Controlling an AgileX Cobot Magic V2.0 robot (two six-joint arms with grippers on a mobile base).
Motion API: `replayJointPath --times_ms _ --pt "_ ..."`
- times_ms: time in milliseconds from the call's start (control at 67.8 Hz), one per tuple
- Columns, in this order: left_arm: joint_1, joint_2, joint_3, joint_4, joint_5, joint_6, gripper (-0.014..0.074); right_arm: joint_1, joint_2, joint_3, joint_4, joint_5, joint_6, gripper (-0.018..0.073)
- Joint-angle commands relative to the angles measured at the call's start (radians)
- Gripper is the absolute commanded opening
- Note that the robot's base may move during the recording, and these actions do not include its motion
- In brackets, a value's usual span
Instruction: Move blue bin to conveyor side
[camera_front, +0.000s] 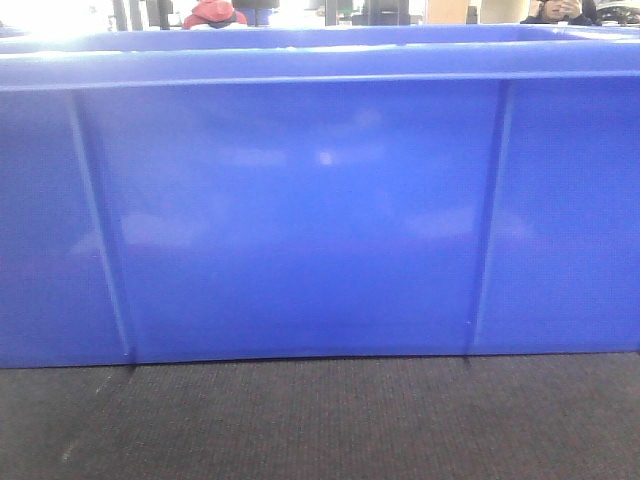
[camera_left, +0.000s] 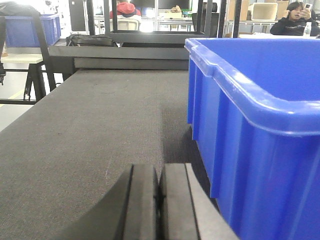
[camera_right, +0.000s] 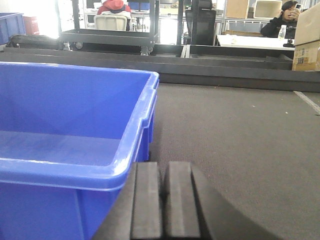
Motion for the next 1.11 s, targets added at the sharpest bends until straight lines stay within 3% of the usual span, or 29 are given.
replayJointPath --times_ms 0,206,398,678,1091 --pt "0.004 -0.006 -0.001 -0.005 -0.020 -0.003 -0.0018 -0.014 -0.005 0.002 -0.012 -0.049 -0.007 -0.0078" --pt "0.004 -0.006 -0.001 -0.005 -0.020 -0.003 -0.0018 -0.141 -0.005 0.045 -0.003 -0.108 -0.011 -0.0078" --pt "0.004 -0.006 -0.001 -0.005 -0.020 -0.003 -0.0018 -0.238 -0.005 0.208 0.129 -0.252 -0.115 -0.0078" --pt "0.004 -0.006 -0.001 -0.005 -0.020 -0.003 -0.0018 -0.239 -0.005 0.401 0.136 -0.491 -0.109 -0.0078" --pt "0.004 -0.006 -0.001 -0.005 -0.020 -0.003 -0.0018 -0.239 -0.005 0.401 0.140 -0.455 -0.088 -0.0078"
